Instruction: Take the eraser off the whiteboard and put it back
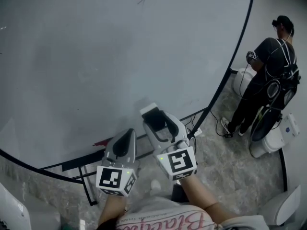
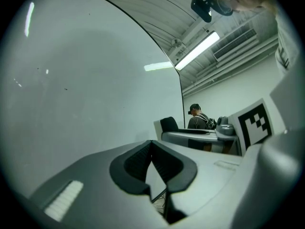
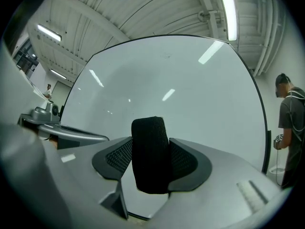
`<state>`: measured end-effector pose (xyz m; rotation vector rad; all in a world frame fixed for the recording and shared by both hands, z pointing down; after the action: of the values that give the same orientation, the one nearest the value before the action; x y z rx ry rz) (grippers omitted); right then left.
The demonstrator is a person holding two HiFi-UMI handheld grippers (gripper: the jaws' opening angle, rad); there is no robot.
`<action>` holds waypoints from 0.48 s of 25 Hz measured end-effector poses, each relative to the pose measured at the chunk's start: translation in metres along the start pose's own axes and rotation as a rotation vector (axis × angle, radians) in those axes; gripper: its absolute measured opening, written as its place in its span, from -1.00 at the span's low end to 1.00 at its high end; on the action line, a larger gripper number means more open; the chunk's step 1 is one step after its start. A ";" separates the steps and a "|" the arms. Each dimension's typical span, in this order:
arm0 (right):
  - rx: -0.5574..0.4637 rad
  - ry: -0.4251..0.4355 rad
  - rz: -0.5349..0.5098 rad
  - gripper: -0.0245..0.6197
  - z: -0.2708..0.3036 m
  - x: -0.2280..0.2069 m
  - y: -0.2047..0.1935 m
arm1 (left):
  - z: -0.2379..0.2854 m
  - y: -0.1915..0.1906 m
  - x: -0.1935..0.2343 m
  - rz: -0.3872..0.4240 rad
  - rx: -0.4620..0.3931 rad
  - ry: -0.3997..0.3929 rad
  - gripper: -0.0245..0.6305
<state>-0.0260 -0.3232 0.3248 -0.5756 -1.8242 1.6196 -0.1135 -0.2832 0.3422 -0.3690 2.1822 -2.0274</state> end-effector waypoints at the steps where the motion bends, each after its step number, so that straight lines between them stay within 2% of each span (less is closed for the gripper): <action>1: 0.003 0.000 0.005 -0.19 0.005 -0.003 -0.001 | 0.004 0.000 0.002 0.002 0.001 0.003 -0.93; 12: -0.018 -0.022 0.002 -0.17 0.046 -0.029 0.005 | 0.032 0.003 0.018 0.010 -0.011 0.037 -0.93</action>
<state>-0.0379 -0.3754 0.3127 -0.5699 -1.8558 1.6185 -0.1222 -0.3185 0.3378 -0.3242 2.2128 -2.0340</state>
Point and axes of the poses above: the fingertips, and each gripper's own axes: z forward along the fingers, x to its left, y out of its top, the point moved 3 cm from there along -z, backward along the fingers, and after that the axes turned 6 degrees about y, right-handed, at the moved point
